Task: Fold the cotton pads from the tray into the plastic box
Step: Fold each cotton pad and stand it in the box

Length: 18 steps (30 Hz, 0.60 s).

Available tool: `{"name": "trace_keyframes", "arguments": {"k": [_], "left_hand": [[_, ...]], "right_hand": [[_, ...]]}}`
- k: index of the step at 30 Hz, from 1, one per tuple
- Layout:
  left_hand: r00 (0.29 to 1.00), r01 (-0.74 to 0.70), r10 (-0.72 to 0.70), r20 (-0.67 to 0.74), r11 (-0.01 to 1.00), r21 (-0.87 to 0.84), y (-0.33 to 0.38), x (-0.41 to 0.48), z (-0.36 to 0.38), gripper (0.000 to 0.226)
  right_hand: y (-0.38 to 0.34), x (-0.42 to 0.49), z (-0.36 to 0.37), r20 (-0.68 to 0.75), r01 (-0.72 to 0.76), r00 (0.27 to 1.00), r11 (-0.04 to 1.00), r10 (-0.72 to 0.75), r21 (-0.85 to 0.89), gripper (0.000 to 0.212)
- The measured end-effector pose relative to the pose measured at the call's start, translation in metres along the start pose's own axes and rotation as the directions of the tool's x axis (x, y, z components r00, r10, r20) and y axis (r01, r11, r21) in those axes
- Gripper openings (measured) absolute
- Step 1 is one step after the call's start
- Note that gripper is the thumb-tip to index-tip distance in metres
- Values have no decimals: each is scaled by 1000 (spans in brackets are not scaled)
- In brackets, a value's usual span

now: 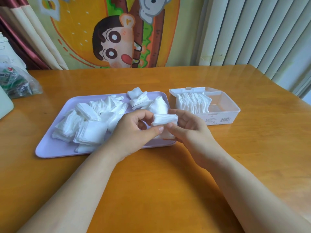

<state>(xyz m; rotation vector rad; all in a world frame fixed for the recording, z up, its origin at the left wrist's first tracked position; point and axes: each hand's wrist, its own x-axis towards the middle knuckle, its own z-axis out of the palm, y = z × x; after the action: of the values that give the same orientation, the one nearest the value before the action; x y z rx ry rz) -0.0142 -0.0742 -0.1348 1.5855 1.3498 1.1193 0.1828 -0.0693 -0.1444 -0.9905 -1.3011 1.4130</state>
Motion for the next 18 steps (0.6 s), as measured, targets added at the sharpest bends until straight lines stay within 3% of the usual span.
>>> {"name": "trace_keyframes", "arguments": {"k": [6,9,13,16,18], "left_hand": [[995,99,-95,36,985,-138,10,-4,3,20],[988,149,-153,-12,975,-162,19,-4,6,10],[982,190,-189,27,968,-163,34,-2,7,10],[991,121,-120,-59,992,21,42,2,2,15],[1000,18,-16,-10,980,196,47,3,-3,39]], "right_hand": [[-7,-3,7,-22,-67,998,998,67,5,26],[-13,-5,10,-63,-103,993,994,100,-44,35],[-28,-8,11,-69,-133,989,990,129,-57,49],[-37,-6,10,-140,-108,985,991,97,-75,56],[-42,-4,8,-187,-94,979,992,78,-79,62]]}}
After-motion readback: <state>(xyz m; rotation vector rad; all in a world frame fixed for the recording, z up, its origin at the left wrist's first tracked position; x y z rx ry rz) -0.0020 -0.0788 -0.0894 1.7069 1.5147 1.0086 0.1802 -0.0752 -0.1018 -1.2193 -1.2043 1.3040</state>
